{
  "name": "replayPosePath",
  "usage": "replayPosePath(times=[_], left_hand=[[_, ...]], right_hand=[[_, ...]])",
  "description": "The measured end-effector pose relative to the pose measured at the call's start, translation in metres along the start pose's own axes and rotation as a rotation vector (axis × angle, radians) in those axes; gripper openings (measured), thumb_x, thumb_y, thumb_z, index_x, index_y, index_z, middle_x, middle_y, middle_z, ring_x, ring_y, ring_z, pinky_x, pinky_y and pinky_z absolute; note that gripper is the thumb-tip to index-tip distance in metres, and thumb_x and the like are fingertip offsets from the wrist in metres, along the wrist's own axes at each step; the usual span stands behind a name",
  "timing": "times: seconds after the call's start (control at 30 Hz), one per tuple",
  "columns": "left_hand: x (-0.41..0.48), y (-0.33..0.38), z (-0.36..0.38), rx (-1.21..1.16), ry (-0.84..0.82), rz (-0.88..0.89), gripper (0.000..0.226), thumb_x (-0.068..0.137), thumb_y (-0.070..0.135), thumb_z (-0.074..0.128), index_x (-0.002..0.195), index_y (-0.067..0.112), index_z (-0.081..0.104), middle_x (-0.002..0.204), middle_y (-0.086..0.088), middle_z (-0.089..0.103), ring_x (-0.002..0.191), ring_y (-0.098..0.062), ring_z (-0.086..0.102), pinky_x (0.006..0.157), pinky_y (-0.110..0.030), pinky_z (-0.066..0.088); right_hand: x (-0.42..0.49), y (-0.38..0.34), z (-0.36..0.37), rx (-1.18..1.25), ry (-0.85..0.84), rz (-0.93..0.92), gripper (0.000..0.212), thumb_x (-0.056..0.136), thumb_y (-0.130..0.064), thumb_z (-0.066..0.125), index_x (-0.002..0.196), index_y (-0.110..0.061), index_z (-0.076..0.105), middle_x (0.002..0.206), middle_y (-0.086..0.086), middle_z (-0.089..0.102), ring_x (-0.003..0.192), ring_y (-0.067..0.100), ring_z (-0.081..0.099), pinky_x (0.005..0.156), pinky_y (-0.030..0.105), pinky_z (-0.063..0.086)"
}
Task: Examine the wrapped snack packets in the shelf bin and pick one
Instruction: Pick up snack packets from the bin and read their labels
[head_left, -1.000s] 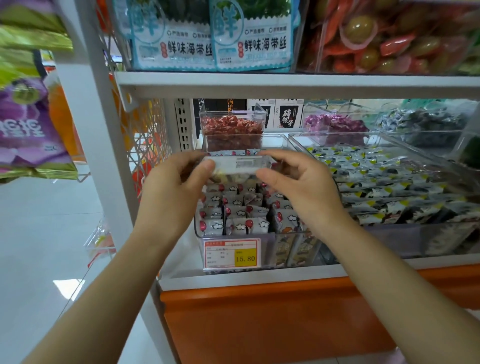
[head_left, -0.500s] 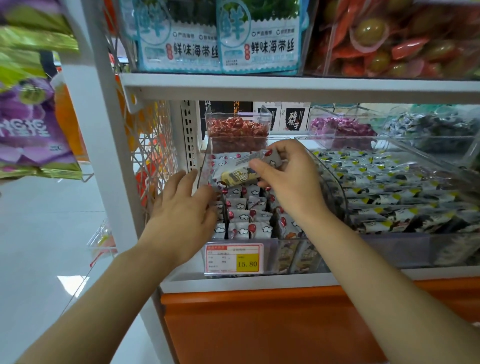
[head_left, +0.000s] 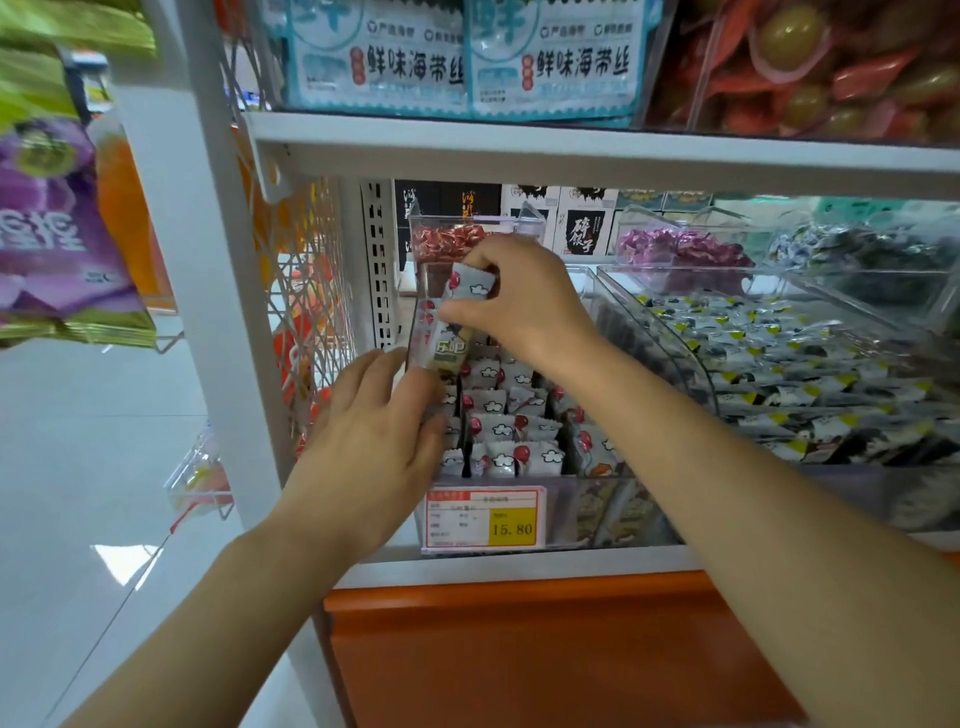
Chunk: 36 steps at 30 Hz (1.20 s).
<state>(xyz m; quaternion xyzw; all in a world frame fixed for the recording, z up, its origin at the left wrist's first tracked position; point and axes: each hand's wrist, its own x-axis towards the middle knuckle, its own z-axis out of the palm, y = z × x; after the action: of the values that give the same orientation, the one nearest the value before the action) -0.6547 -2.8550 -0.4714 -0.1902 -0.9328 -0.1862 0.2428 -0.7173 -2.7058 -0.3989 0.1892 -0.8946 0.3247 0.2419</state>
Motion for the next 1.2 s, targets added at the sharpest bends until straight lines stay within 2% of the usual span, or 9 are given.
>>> replayPosePath(times=[0.2, 0.3, 0.4, 0.6, 0.8, 0.87, 1.0, 1.1, 1.2], left_hand=[[0.0, 0.002, -0.003, -0.114, 0.046, 0.034, 0.037, 0.094, 0.033, 0.038, 0.127, 0.018, 0.046, 0.136, -0.006, 0.044, 0.128, -0.017, 0.027, 0.101, -0.024, 0.019], [0.0, 0.0, -0.007, -0.195, 0.067, 0.016, 0.042, 0.093, 0.035, 0.042, 0.131, 0.017, 0.038, 0.131, -0.007, 0.047, 0.119, -0.009, 0.027, 0.086, -0.012, 0.015], [0.0, -0.005, -0.007, -0.252, 0.047, -0.055, 0.053, 0.093, 0.04, 0.042, 0.139, 0.021, 0.026, 0.139, -0.007, 0.039, 0.125, -0.008, 0.024, 0.09, -0.017, 0.016], [0.001, -0.007, -0.006, -0.285, 0.011, -0.067, 0.054, 0.092, 0.043, 0.041, 0.139, 0.023, 0.022, 0.137, -0.007, 0.041, 0.124, -0.01, 0.026, 0.092, -0.023, 0.02], [0.002, -0.009, -0.006, -0.287, 0.024, -0.08, 0.06, 0.092, 0.041, 0.044, 0.143, 0.02, 0.02, 0.144, -0.008, 0.036, 0.133, -0.016, 0.024, 0.101, -0.028, 0.022], [0.002, -0.009, -0.007, -0.288, 0.035, -0.087, 0.061, 0.092, 0.042, 0.044, 0.143, 0.021, 0.02, 0.145, -0.007, 0.035, 0.134, -0.015, 0.023, 0.1, -0.026, 0.02], [0.003, -0.006, -0.009, -0.269, 0.088, -0.073, 0.059, 0.093, 0.038, 0.046, 0.143, 0.018, 0.025, 0.144, -0.007, 0.036, 0.132, -0.011, 0.022, 0.096, -0.019, 0.015], [0.004, -0.001, -0.013, -0.254, 0.156, -0.083, 0.053, 0.092, 0.033, 0.048, 0.14, 0.015, 0.033, 0.142, -0.005, 0.038, 0.13, -0.011, 0.023, 0.096, -0.016, 0.014], [0.004, 0.007, -0.016, -0.218, 0.238, -0.114, 0.047, 0.091, 0.03, 0.05, 0.135, 0.014, 0.043, 0.137, -0.005, 0.043, 0.128, -0.017, 0.027, 0.096, -0.018, 0.016]], right_hand=[[-0.006, 0.001, 0.02, -0.046, -0.156, -0.011, 0.022, 0.077, -0.023, 0.075, 0.09, -0.011, 0.061, 0.082, -0.006, 0.056, 0.076, 0.009, 0.05, 0.062, 0.025, 0.039], [-0.01, 0.004, 0.023, -0.089, -0.307, -0.02, 0.006, 0.086, -0.021, 0.064, 0.089, -0.017, 0.067, 0.085, -0.009, 0.06, 0.087, 0.014, 0.057, 0.081, 0.035, 0.046], [-0.009, 0.005, 0.023, -0.352, -0.444, -0.089, 0.023, 0.09, -0.015, 0.052, 0.097, -0.025, 0.071, 0.099, -0.004, 0.064, 0.107, 0.018, 0.05, 0.094, 0.039, 0.037], [0.012, 0.007, 0.015, 0.015, -0.282, 0.07, 0.025, 0.088, 0.004, 0.048, 0.09, -0.011, 0.069, 0.087, -0.001, 0.067, 0.085, 0.011, 0.062, 0.084, 0.033, 0.05], [0.025, 0.013, 0.04, -0.391, -0.388, 0.041, 0.002, 0.081, -0.028, 0.07, 0.082, -0.027, 0.068, 0.11, 0.005, 0.062, 0.113, 0.024, 0.045, 0.089, 0.036, 0.041], [0.027, 0.011, 0.042, -0.414, -0.388, 0.051, 0.013, 0.079, -0.029, 0.072, 0.072, -0.031, 0.061, 0.106, 0.002, 0.061, 0.112, 0.022, 0.044, 0.086, 0.035, 0.039], [0.016, 0.007, 0.028, -0.058, -0.209, 0.025, 0.008, 0.087, -0.018, 0.063, 0.084, -0.012, 0.067, 0.085, -0.006, 0.06, 0.087, 0.011, 0.053, 0.083, 0.029, 0.046], [-0.001, 0.003, 0.008, 0.202, 0.077, 0.081, 0.005, 0.09, -0.012, 0.057, 0.086, -0.014, 0.061, 0.084, -0.01, 0.057, 0.077, 0.001, 0.052, 0.072, 0.013, 0.044], [-0.025, 0.0, -0.014, 0.32, 0.306, 0.103, 0.012, 0.091, -0.01, 0.056, 0.082, -0.018, 0.057, 0.082, -0.008, 0.057, 0.078, 0.01, 0.058, 0.074, 0.024, 0.052]])
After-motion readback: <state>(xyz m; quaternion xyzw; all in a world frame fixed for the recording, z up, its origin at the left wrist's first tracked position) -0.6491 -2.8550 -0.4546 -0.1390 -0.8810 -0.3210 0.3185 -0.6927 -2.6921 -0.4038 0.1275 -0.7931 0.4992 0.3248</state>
